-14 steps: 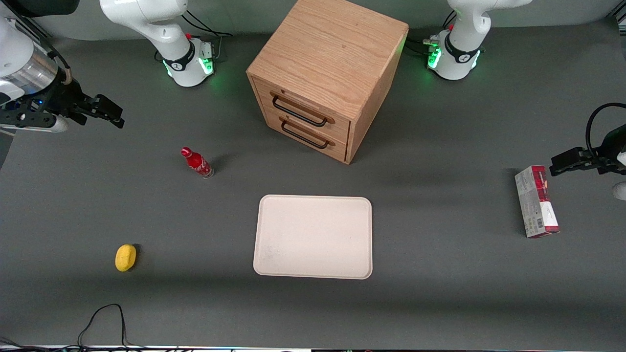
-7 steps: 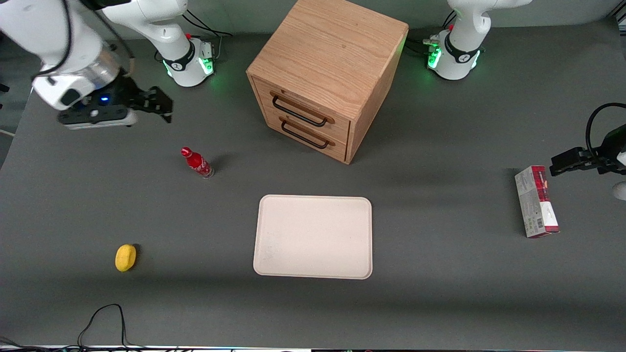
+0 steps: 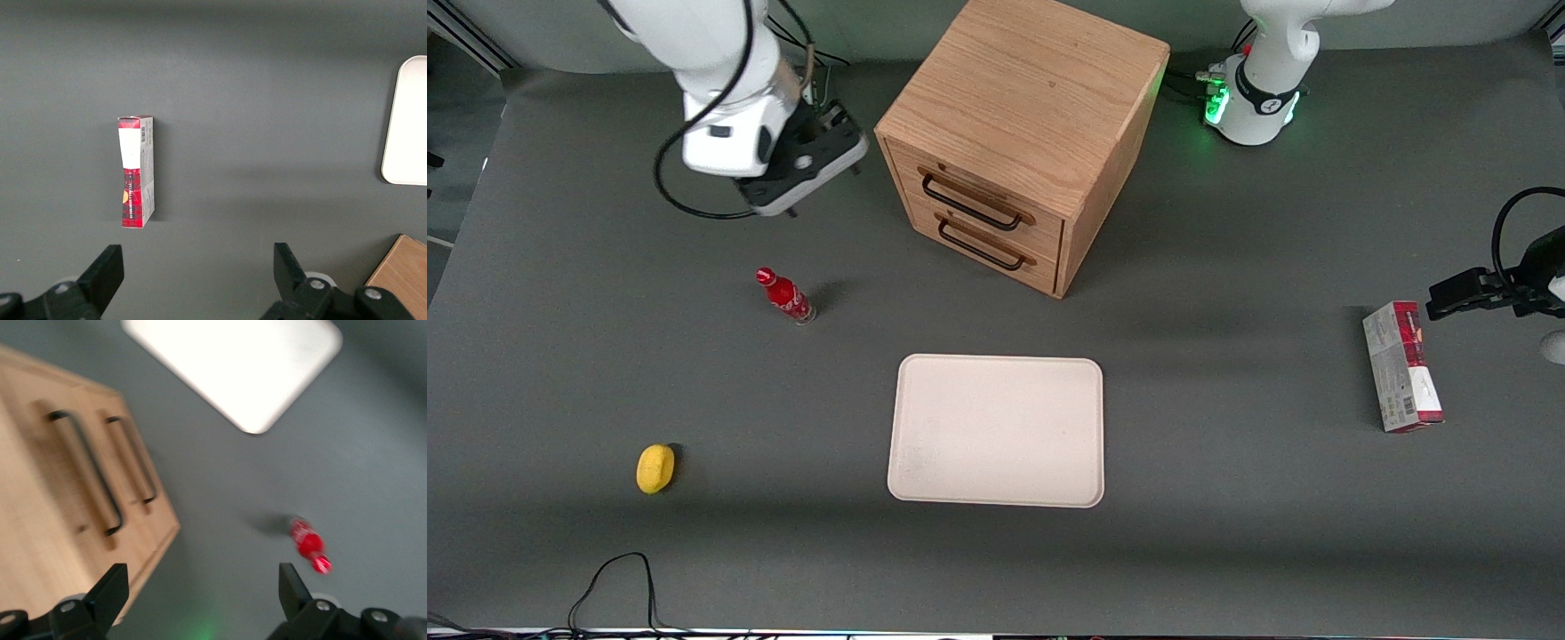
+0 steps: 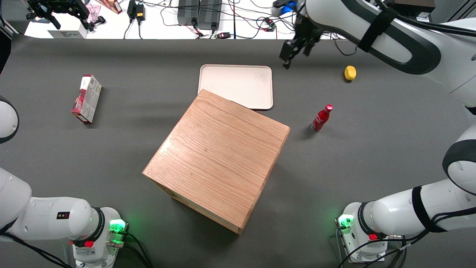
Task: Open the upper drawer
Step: 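Move the right gripper to the upper drawer's black handle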
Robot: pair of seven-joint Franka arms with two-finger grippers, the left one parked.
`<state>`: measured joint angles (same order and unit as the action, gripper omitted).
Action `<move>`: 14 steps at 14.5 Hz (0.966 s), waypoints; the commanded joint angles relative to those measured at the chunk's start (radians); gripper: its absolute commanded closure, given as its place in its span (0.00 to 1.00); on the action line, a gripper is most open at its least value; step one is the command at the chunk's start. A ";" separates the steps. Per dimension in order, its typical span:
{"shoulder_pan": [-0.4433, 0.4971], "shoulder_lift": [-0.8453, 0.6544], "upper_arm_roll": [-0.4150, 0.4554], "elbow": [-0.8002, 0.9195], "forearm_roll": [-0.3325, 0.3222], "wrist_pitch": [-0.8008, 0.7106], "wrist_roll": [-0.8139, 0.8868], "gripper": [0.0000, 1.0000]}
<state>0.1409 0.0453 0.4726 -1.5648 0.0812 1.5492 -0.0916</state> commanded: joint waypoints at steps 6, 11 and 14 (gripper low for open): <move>0.003 0.149 0.142 0.037 0.104 0.055 -0.089 0.00; 0.022 0.222 0.143 -0.058 0.028 0.196 -0.137 0.00; 0.026 0.235 0.141 -0.132 0.011 0.287 -0.137 0.00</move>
<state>0.1607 0.2863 0.6143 -1.6467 0.1147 1.7770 -0.2069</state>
